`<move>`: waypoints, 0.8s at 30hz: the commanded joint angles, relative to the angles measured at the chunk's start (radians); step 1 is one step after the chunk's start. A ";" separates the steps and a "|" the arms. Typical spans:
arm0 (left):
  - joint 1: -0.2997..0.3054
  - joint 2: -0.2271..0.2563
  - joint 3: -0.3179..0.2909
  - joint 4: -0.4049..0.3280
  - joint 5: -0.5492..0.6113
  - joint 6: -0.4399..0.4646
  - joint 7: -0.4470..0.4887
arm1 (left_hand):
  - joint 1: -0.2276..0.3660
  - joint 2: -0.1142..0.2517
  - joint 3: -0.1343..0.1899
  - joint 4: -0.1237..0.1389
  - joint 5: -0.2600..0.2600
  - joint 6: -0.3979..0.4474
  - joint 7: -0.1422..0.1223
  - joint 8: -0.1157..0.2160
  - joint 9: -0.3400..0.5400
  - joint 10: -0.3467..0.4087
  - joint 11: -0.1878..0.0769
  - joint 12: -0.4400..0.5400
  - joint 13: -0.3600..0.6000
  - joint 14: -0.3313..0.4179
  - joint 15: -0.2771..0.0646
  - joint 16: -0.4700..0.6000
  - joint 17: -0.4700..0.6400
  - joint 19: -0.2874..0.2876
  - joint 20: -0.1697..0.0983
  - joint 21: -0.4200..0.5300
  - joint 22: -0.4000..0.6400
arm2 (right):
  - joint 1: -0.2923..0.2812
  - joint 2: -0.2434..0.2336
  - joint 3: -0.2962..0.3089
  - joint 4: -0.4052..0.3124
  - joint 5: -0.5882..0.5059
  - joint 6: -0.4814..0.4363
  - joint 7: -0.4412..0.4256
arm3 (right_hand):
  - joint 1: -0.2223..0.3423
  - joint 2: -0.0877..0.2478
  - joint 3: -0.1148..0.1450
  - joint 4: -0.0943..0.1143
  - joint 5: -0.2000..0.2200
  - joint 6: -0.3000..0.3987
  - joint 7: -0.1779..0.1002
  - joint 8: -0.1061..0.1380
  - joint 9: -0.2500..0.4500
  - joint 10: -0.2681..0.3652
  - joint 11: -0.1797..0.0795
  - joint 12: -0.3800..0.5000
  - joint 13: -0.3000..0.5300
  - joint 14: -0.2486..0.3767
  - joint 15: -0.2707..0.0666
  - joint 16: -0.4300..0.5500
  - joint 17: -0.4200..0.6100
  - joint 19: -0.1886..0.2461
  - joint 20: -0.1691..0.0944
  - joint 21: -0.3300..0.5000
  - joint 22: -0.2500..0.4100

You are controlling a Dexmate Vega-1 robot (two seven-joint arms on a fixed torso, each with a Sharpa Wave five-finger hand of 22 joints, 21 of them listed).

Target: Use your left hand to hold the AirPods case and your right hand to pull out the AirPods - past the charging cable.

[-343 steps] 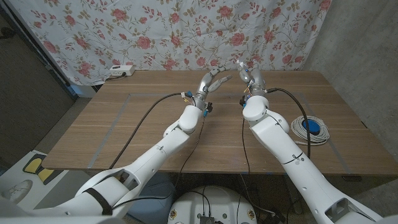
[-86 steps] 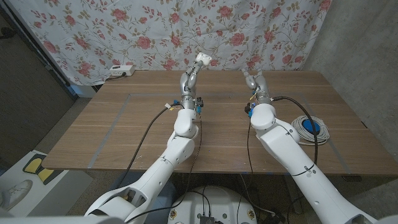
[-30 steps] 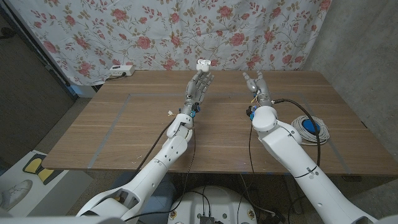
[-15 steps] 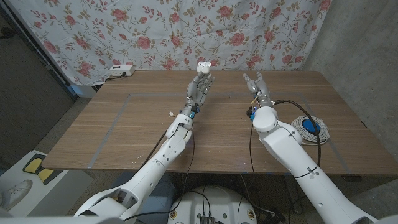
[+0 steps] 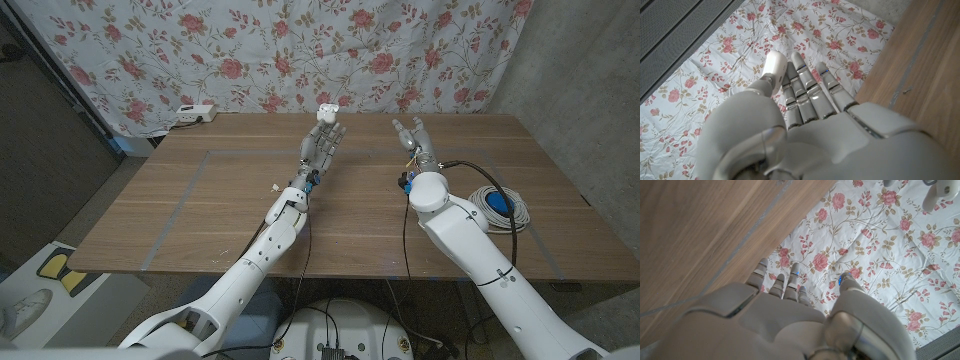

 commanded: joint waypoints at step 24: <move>0.007 0.007 -0.006 0.007 0.038 -0.075 -0.006 | 0.052 0.020 0.097 0.084 0.003 -0.023 0.003 0.082 0.465 -0.026 0.006 0.063 0.099 -0.012 0.004 0.007 0.069 -0.025 0.009 0.032 0.016 | 0.006 -0.081 0.050 -0.037 0.065 0.093 0.092 | -0.013 0.004 0.002 -0.004 0.003 0.013 0.001 0.014 0.001 0.019 0.000 -0.007 -0.011 0.028 -0.001 0.021 -0.002 0.033 -0.002 0.010 0.002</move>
